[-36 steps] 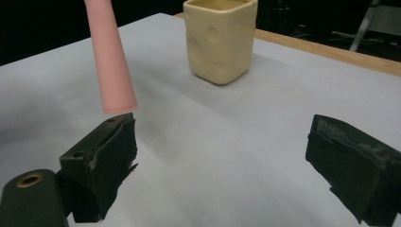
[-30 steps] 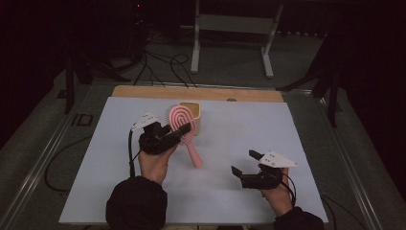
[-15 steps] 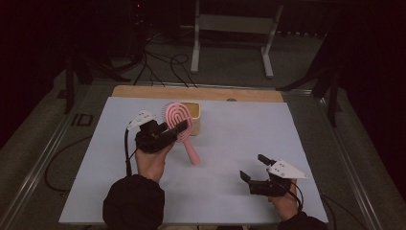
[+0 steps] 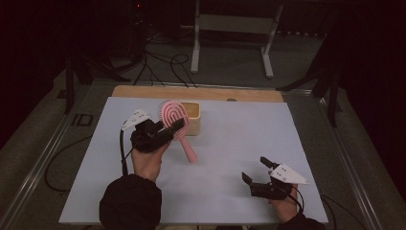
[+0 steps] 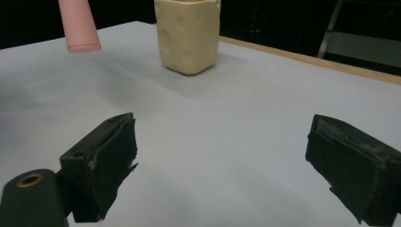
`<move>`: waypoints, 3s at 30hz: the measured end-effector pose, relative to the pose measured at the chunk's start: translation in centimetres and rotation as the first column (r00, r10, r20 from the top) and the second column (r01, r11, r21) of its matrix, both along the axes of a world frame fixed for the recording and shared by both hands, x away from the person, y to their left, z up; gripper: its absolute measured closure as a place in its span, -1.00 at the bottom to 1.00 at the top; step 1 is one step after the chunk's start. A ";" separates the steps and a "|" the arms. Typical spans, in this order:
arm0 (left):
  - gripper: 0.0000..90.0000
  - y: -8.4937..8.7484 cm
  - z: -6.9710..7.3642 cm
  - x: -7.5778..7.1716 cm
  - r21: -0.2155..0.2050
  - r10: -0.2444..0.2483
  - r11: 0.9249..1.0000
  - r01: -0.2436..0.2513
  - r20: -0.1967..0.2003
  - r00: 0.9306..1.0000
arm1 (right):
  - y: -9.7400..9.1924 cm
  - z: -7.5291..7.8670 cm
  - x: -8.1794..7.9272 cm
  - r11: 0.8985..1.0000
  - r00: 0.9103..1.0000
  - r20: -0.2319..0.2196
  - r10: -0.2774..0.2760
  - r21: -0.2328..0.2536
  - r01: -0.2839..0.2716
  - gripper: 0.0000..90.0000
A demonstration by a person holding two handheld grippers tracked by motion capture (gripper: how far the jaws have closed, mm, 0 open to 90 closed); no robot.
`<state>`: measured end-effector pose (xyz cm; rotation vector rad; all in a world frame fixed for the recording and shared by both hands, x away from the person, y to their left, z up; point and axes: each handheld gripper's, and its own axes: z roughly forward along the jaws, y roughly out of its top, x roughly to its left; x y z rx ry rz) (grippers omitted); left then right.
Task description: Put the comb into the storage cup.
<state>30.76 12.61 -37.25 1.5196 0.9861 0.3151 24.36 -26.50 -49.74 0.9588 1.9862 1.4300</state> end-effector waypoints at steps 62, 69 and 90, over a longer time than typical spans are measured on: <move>0.43 0.9 3.1 3.1 0.088 -0.008 0.996 0.003 0.059 0.998 | 0.3 0.0 -0.7 1.000 1.000 -0.004 0.010 0.008 -0.010 -0.79; 0.43 1.2 3.3 3.5 0.088 0.000 0.996 -0.005 0.055 0.999 | 0.4 -0.1 -0.7 1.000 1.000 -0.005 0.016 0.008 -0.016 -0.79; 0.43 0.6 4.6 4.3 0.109 0.013 0.994 -0.022 0.081 0.997 | 0.5 -0.1 -0.7 1.000 1.000 -0.007 0.019 0.011 -0.019 -0.79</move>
